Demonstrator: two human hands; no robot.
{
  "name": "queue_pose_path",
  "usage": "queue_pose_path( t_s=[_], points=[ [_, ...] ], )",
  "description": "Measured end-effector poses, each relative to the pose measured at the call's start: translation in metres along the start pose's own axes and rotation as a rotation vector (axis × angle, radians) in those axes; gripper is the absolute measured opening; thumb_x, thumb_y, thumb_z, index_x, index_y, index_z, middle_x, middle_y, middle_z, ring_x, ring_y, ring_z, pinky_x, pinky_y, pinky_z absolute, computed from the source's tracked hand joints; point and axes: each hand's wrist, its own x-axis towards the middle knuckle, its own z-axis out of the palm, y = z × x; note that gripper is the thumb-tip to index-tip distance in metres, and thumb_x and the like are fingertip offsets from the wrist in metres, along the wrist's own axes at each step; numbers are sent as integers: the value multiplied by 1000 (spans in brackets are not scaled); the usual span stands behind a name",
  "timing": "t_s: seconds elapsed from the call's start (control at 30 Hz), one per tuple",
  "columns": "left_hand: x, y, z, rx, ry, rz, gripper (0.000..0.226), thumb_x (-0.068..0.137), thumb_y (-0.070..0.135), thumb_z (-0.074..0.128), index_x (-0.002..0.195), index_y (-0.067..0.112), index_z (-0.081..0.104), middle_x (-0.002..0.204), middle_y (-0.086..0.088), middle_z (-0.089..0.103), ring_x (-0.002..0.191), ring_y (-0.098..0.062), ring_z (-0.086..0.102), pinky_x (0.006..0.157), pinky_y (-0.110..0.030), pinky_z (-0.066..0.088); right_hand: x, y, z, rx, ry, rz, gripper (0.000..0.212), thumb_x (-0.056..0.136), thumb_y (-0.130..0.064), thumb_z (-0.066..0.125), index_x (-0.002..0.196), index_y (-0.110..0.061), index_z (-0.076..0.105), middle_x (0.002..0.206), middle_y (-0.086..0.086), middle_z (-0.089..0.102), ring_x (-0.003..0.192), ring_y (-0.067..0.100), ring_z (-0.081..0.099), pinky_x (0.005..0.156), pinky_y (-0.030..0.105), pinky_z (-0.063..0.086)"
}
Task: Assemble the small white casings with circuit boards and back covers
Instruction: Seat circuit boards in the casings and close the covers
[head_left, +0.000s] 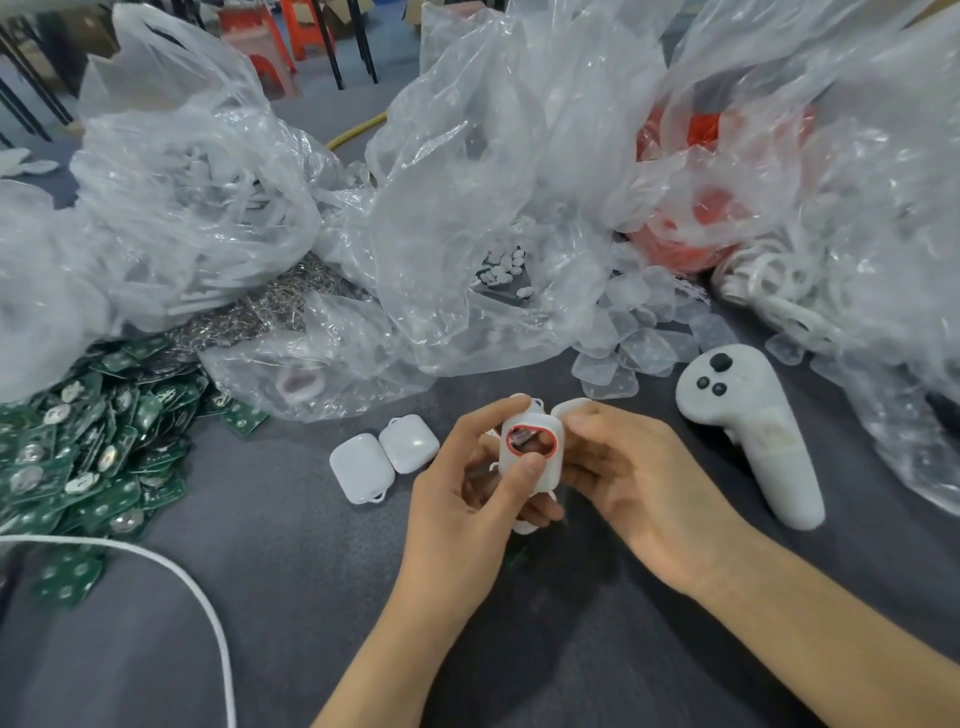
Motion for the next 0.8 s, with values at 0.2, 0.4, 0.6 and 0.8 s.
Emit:
queue_pose_path(
  t_s=[0.2, 0.4, 0.6, 0.8],
  points=[
    [-1, -1, 2, 22, -11, 25, 32, 84, 18, 65, 116, 23, 62, 85, -13, 66, 60, -23, 70, 55, -24, 54, -2, 1, 4, -59, -23, -44, 31, 72, -32, 67, 81, -2, 63, 79, 16, 68, 67, 23, 62, 55, 30, 52],
    [4, -4, -9, -40, 255, 69, 22, 90, 21, 53, 106, 35, 62, 80, 5, 66, 57, -12, 60, 56, -26, 52, 8, 2, -16, -960, 307, -464, 10, 85, -15, 66, 90, -23, 69, 84, -8, 68, 80, 8, 62, 76, 21, 49],
    [9, -5, -12, -93, 298, 63, 29, 90, 21, 51, 110, 40, 62, 73, 9, 60, 56, -8, 51, 54, -19, 45, 11, 12, -22, -1523, 83, -456, 29, 82, -29, 71, 110, -25, 69, 114, -6, 53, 111, 13, 40, 92, 27, 40],
    [5, -5, -8, -36, 248, 46, 29, 89, 28, 55, 117, 33, 60, 72, -2, 60, 59, -9, 54, 58, -17, 46, 13, 15, -17, -1539, 43, -516, 19, 82, -23, 73, 100, -16, 73, 117, -3, 58, 121, 19, 40, 99, 35, 35]
  ],
)
